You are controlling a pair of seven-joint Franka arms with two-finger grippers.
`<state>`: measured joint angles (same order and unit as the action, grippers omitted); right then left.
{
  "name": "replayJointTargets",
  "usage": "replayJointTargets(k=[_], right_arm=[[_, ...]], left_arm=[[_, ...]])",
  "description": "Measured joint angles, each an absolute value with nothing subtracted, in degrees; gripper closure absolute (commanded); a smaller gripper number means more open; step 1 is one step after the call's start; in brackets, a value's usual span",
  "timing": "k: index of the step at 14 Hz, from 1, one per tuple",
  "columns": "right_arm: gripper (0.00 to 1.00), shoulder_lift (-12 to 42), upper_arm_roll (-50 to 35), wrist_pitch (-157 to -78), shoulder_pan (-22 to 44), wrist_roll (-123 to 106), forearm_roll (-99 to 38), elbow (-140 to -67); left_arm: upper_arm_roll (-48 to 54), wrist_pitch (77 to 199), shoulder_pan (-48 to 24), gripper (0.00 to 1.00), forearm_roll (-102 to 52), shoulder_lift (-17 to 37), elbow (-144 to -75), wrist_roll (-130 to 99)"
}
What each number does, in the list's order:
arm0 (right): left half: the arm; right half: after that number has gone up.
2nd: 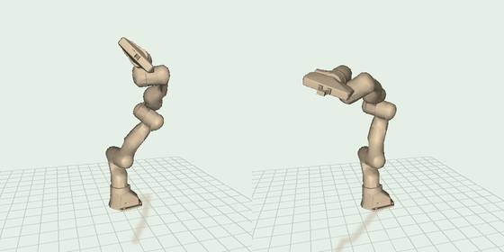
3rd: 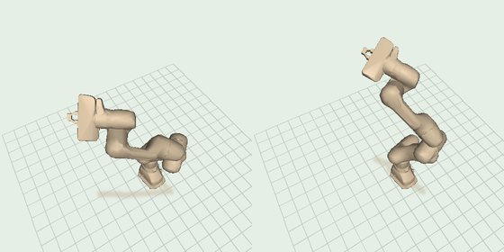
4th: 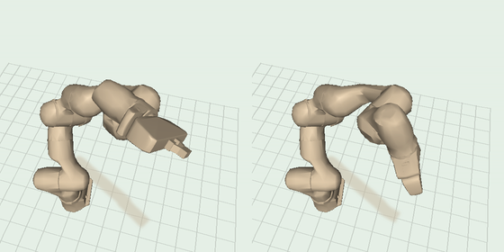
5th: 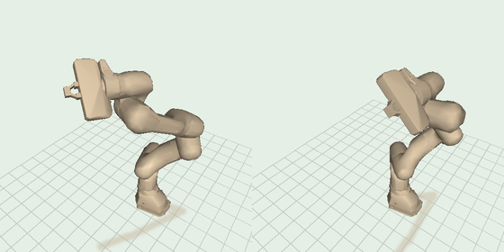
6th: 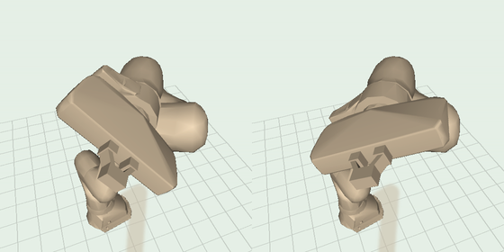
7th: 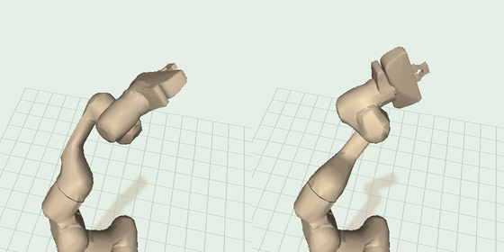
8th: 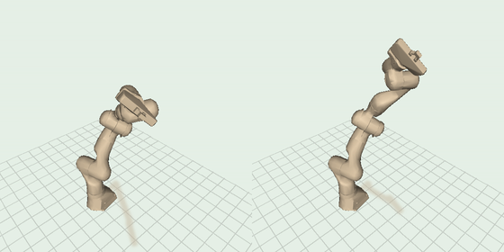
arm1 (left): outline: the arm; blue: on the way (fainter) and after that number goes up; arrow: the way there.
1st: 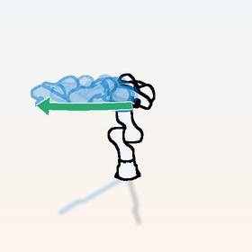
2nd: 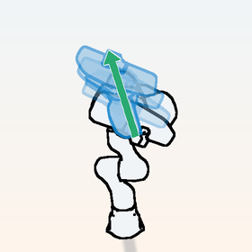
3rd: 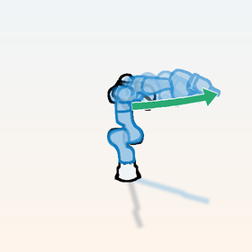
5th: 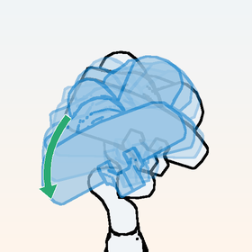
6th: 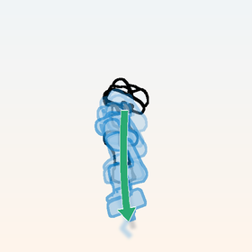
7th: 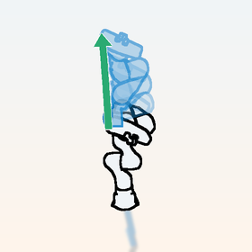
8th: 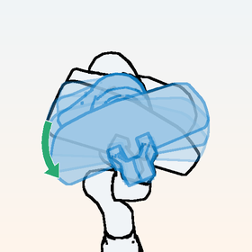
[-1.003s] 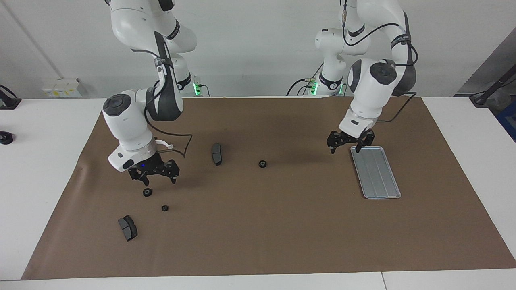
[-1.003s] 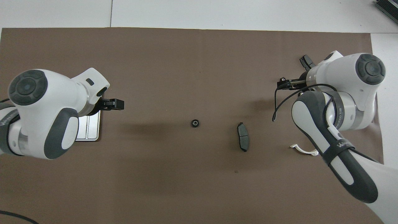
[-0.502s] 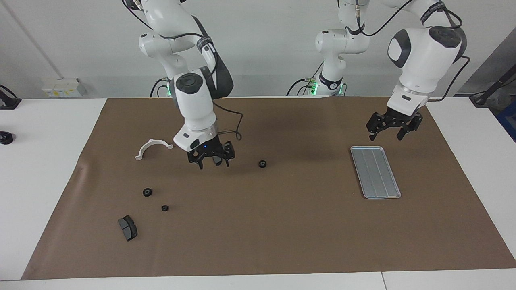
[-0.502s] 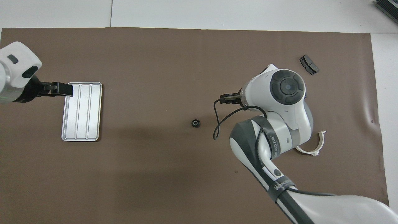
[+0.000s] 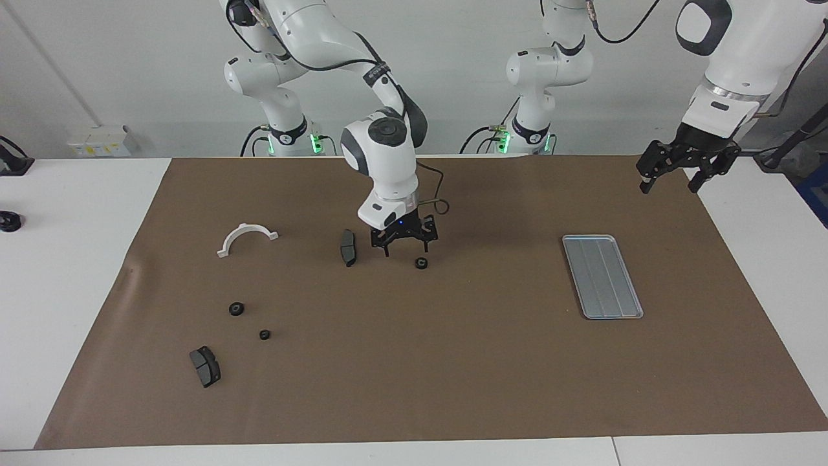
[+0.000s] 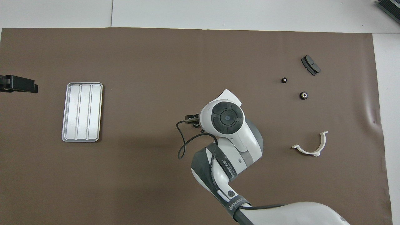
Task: Place bearing gear from tray to pile
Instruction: 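Grasp the last gear at mid-table with the right gripper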
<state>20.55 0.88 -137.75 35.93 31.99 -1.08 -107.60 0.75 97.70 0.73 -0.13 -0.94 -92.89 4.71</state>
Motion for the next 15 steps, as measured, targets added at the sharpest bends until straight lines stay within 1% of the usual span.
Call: replayJointTargets(k=[3, 7, 8, 9, 10, 12, 15], right_arm=[[0.0, 24.43, 0.89, -142.76, 37.2, 32.65, -1.06, -107.7], [0.0, 25.73, 0.89, -143.7, 37.84, 32.8, 0.4, -107.68], [0.07, 25.73, 0.89, -143.7, 37.93, 32.85, 0.92, -107.69], [0.18, 25.73, 0.89, -143.7, 37.94, 32.89, 1.45, -107.7], [0.27, 25.74, 0.89, -143.7, 37.94, 32.9, 1.62, -107.7], [0.41, 25.73, 0.89, -143.7, 37.94, 32.9, 1.76, -107.75], [0.44, 25.74, 0.89, -143.7, 37.94, 32.9, 1.83, -107.91]], left_arm=[[1.29, 96.16, 0.57, 0.0, -0.13, -2.52, -96.01, 4.71], [1.21, 96.18, 0.61, 0.0, -0.13, -3.74, -97.4, 4.71], [1.19, 96.15, 0.64, 0.0, -0.13, -3.86, -97.6, 4.71], [1.16, 96.14, 0.67, 0.0, -0.13, -3.94, -97.79, 4.71], [1.15, 96.14, 0.68, 0.0, -0.13, -3.96, -97.88, 4.71], [1.11, 96.14, 0.71, 0.0, -0.13, -3.96, -97.92, 4.71], [1.04, 96.14, 0.81, 0.0, -0.13, -3.96, -97.93, 4.71]])
